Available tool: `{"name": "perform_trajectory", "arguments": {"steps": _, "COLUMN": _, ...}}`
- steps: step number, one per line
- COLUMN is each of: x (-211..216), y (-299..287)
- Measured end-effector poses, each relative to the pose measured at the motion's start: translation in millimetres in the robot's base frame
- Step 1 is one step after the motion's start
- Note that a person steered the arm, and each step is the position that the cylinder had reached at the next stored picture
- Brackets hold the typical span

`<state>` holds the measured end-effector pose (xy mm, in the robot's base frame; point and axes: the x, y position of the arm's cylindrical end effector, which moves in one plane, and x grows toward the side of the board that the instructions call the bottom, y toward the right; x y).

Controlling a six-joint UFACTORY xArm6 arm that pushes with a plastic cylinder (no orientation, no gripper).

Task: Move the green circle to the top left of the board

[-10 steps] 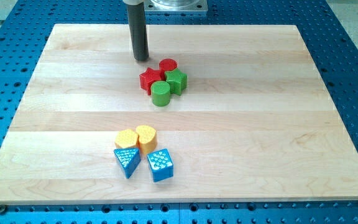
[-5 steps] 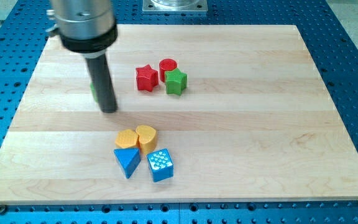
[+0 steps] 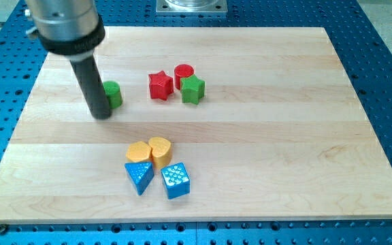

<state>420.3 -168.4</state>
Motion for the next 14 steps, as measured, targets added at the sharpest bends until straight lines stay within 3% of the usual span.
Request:
{"name": "perform_trajectory", "arguments": {"steps": 1, "x": 24, "y": -16}}
{"name": "perform_trajectory", "arguments": {"steps": 2, "x": 18, "y": -5}}
{"name": "perform_trajectory", "arguments": {"steps": 3, "x": -13, "y": 44}}
{"name": "perform_trajectory", "arguments": {"steps": 4, "x": -37, "y": -4}}
{"name": "perform_trajectory", "arguments": {"steps": 5, "x": -27, "y": 5}}
{"name": "perform_trajectory", "arguments": {"steps": 6, "x": -78, "y": -29}}
{"name": "perform_trajectory", "arguments": {"steps": 8, "x": -107, "y": -52}}
{"name": "perform_trajectory", "arguments": {"steps": 10, "x": -101, "y": -37}}
{"name": "perform_trajectory", "arguments": {"steps": 12, "x": -137, "y": -34}}
{"name": "perform_trajectory", "arguments": {"steps": 14, "x": -130, "y": 30}}
